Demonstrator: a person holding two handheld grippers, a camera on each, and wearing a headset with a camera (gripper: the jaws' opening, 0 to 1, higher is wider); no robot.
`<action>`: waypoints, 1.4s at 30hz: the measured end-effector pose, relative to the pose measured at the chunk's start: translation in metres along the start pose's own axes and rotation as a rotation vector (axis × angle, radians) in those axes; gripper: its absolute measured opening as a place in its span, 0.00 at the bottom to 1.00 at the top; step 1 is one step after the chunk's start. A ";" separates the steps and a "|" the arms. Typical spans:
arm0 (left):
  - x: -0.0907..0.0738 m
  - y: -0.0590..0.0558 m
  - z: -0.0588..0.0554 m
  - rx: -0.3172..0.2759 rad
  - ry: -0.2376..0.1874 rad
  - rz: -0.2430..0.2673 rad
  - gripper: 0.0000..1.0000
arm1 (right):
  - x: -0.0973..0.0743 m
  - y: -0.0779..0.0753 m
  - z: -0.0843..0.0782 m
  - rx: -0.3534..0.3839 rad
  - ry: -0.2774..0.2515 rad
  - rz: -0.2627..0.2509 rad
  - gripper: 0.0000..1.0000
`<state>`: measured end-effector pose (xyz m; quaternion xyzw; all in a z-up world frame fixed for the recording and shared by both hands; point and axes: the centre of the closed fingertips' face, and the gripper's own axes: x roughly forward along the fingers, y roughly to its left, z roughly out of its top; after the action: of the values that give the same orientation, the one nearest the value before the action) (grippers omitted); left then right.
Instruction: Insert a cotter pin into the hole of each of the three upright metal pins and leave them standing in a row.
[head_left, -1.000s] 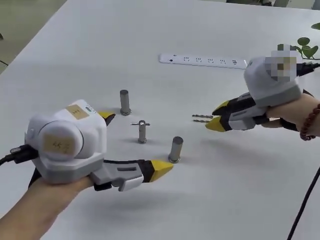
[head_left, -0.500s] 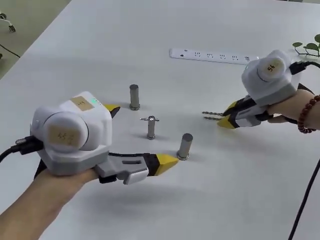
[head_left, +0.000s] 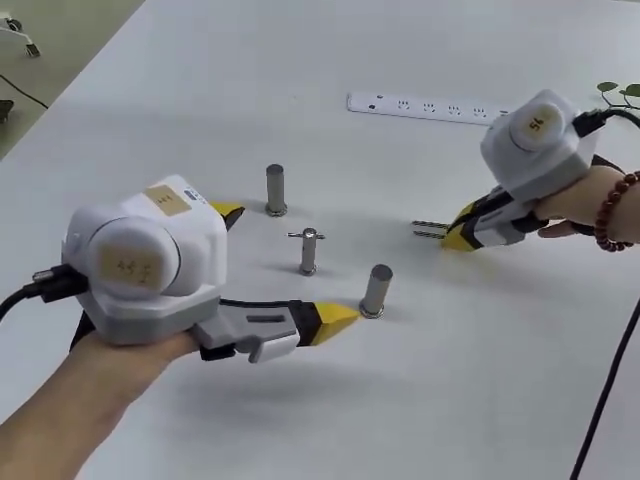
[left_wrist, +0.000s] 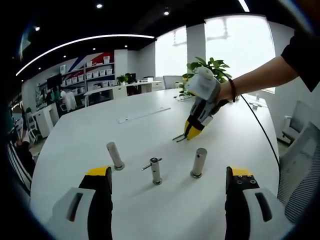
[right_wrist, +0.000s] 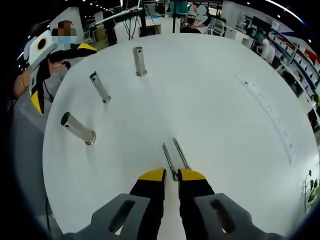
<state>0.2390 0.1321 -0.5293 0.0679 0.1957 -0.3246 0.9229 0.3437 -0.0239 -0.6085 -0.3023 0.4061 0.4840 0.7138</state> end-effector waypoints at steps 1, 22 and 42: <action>0.000 0.000 0.000 -0.001 0.000 0.001 0.94 | 0.001 -0.001 0.000 -0.008 0.008 0.004 0.04; -0.003 0.002 -0.002 0.012 0.016 0.007 0.89 | 0.002 0.013 0.004 -0.124 0.026 0.013 0.00; -0.004 -0.001 0.009 -0.044 0.020 -0.003 0.71 | -0.033 0.037 0.045 -0.259 -0.145 -0.011 0.00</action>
<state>0.2384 0.1316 -0.5194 0.0505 0.2119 -0.3209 0.9217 0.3155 0.0112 -0.5596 -0.3582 0.2860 0.5489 0.6991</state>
